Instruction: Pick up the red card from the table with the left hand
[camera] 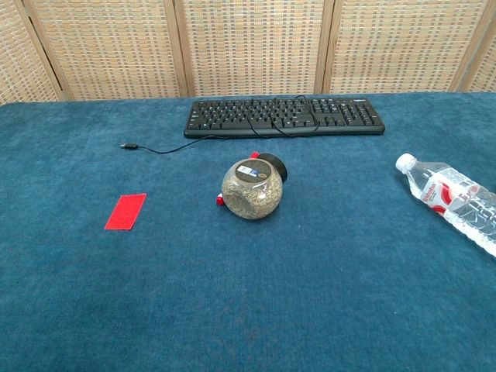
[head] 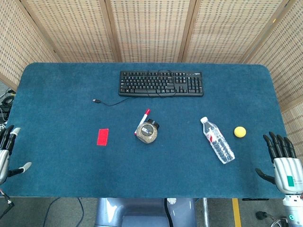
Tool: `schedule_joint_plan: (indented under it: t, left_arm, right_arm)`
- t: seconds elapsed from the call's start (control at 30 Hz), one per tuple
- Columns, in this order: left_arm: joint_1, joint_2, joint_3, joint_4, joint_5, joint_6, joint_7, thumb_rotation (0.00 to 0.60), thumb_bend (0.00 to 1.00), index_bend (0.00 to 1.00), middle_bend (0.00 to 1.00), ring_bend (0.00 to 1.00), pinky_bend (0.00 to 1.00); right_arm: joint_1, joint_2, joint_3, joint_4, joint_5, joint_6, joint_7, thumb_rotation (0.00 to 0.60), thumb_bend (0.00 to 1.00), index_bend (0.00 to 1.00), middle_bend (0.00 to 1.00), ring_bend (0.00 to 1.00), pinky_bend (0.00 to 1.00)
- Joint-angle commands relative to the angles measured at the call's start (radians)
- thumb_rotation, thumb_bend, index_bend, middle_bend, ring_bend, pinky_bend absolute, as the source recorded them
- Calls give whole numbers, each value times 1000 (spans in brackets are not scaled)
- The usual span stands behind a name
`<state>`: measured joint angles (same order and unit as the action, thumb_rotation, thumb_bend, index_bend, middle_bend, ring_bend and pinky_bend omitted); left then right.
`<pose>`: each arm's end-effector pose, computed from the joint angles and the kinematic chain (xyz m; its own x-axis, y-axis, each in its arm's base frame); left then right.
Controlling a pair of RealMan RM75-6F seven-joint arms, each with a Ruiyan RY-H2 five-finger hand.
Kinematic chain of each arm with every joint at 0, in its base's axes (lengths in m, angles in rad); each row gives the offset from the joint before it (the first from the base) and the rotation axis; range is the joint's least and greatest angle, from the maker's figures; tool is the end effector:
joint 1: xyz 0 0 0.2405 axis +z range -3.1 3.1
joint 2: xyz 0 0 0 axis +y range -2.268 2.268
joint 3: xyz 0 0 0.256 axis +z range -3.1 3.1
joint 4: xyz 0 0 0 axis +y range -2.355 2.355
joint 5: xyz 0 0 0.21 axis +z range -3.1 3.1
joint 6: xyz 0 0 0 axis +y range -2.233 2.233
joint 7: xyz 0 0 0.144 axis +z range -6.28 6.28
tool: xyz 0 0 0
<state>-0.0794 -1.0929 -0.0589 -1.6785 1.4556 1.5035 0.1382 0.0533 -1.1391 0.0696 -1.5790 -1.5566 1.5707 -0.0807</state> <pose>-0.3048 0.1802 0.1672 0.4797 -0.0149 0.8773 0.8771 0.0368 -0.4790 -0.3074 -0.1749 0.1665 0.4778 0.0937 0.8735 -0.8757 -0.0275 0.4820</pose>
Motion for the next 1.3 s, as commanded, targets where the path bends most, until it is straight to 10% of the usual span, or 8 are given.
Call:
schedule_joint_plan:
  t: [0.03, 0.53, 0.7, 1.3]
  left_arm:
    - [0, 0, 0, 0, -1, 0, 1, 600, 0, 0, 0, 0, 0]
    - [-143, -86, -25, 97, 6, -206, -85, 600, 0, 0, 0, 0, 0]
    - [-282, -210, -44, 254, 102, -310, -281, 600, 0, 183, 0, 0, 0]
    - [-400, -392, -69, 441, 2, -431, -199, 600, 153, 338, 0, 0, 0]
  right_arm:
    - [-1, 0, 0, 0, 0, 1, -2, 600, 0, 0, 0, 0, 0]
    - [2, 5, 2, -2, 22, -24, 11, 600, 0, 0, 0, 0, 0]
    - [13, 14, 4, -2, 31, -51, 40, 600, 0, 0, 0, 0, 0]
    - [23, 10, 9, 17, 53, -75, 59, 600, 0, 0, 0, 0, 0]
